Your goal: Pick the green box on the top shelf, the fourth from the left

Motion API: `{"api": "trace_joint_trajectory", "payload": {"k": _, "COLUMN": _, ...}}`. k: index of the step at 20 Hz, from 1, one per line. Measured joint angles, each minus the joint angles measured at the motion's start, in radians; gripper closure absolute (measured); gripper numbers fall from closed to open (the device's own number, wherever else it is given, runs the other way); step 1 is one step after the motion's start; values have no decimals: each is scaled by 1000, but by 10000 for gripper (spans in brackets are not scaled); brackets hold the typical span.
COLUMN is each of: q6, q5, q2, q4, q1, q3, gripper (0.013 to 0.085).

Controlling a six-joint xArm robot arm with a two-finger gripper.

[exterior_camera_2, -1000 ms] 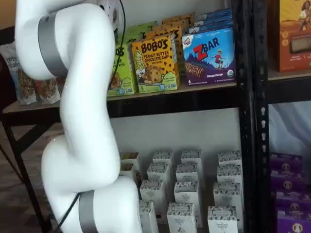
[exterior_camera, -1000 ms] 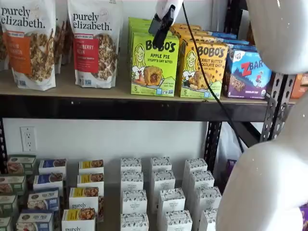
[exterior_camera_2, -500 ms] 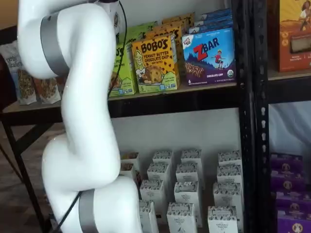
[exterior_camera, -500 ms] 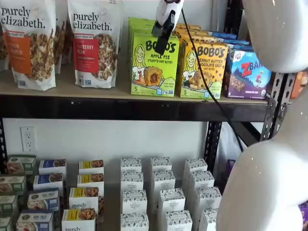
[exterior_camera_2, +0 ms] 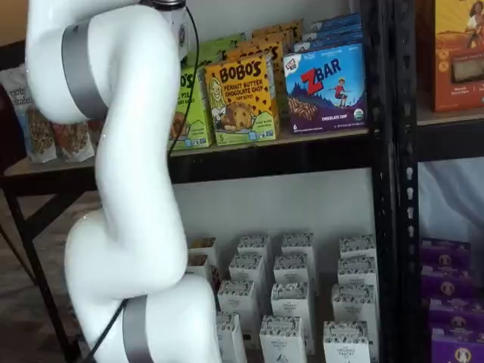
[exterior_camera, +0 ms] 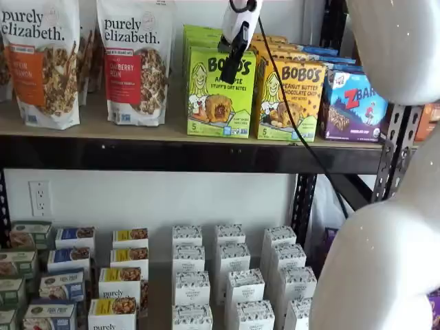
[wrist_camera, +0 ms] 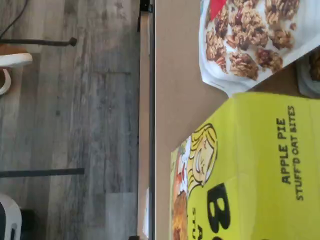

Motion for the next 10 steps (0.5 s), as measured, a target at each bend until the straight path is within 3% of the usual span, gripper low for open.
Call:
{"api": "trace_joint_trajectory", "payload": {"k": 2, "q6": -1, "q5": -4, "q2": -1, "q4": 1, "q1": -1, "q3": 4, "gripper": 130}}
{"api": "trace_joint_trajectory", "payload": {"k": 10, "q6": -6, "q5": -17, "q2": -7, "q4": 8, "q1": -4, "q3": 16, "gripper": 330}}
